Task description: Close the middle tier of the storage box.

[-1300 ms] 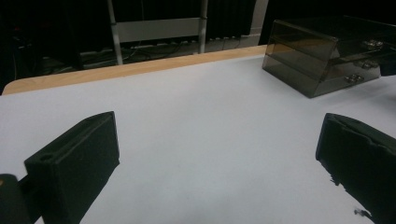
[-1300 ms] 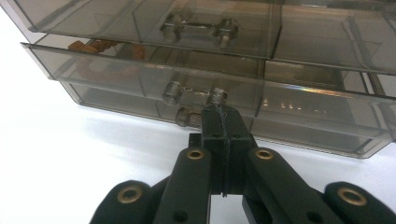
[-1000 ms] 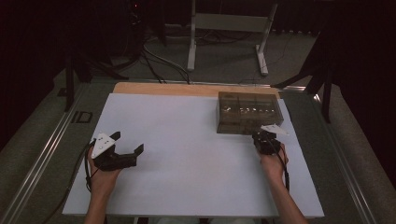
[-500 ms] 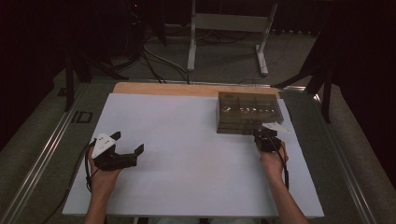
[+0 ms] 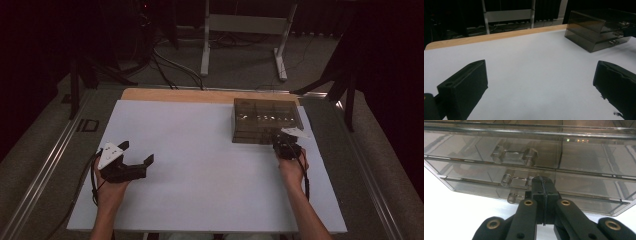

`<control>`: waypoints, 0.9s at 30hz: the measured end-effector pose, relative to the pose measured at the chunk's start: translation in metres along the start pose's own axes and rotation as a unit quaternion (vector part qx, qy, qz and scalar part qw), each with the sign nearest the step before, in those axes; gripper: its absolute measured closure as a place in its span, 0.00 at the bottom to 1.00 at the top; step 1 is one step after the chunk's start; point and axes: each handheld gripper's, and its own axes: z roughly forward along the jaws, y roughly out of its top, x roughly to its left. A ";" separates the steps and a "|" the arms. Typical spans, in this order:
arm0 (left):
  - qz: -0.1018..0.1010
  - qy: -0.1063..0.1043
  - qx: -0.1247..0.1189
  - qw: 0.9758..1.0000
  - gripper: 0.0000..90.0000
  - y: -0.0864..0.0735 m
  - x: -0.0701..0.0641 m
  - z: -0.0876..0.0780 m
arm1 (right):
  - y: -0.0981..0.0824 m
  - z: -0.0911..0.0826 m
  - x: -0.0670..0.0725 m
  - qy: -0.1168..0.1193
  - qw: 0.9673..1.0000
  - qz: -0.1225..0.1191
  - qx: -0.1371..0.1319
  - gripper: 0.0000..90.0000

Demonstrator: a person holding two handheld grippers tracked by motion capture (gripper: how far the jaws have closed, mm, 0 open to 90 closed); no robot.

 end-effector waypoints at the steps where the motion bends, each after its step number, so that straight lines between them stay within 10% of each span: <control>1: 0.000 0.000 0.000 1.000 0.01 0.000 0.000 0.000 | 0.000 0.000 0.000 0.000 1.000 0.001 0.000 1.00; 22: 0.000 0.000 -0.003 1.000 0.01 0.001 0.001 -0.001 | -0.002 -0.009 0.001 0.030 0.999 0.000 -0.021 0.89; 27: 0.006 0.006 -0.006 1.000 0.01 0.001 0.002 -0.002 | -0.002 -0.017 0.005 0.037 0.999 -0.010 -0.038 0.62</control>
